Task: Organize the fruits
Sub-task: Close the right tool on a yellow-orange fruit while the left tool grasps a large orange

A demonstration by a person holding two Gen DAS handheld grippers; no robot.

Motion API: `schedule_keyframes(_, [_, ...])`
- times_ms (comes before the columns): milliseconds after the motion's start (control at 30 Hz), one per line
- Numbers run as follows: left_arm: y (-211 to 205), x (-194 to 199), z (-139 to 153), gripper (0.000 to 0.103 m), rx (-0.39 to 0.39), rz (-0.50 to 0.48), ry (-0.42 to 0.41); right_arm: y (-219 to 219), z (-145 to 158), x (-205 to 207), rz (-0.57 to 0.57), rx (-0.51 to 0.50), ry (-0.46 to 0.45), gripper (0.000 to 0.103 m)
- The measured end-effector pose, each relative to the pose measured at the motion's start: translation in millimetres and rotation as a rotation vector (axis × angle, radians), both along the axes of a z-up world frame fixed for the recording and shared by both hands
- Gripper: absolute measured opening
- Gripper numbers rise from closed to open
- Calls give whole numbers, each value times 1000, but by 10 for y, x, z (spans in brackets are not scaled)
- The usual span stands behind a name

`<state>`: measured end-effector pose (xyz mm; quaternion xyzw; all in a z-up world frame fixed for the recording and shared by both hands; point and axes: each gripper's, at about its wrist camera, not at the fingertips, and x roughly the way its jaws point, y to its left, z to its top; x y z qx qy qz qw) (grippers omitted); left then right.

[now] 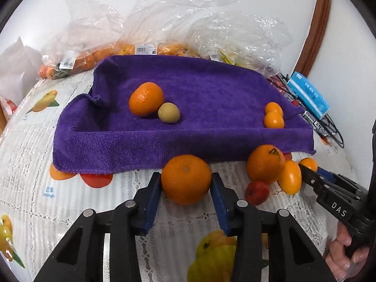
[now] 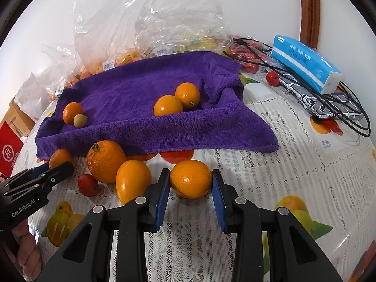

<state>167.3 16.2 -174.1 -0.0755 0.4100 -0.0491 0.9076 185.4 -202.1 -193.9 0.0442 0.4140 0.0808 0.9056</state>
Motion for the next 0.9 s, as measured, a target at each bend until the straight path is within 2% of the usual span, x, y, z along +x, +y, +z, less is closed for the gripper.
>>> schedule_keyframes(267, [36,16,1,40,-16,14,4,22,-5,-7,2,-7,4,35])
schedule_keyframes(900, [53,-76,106,39,-70,-9,-51,60,2,-72,41,10,2,34])
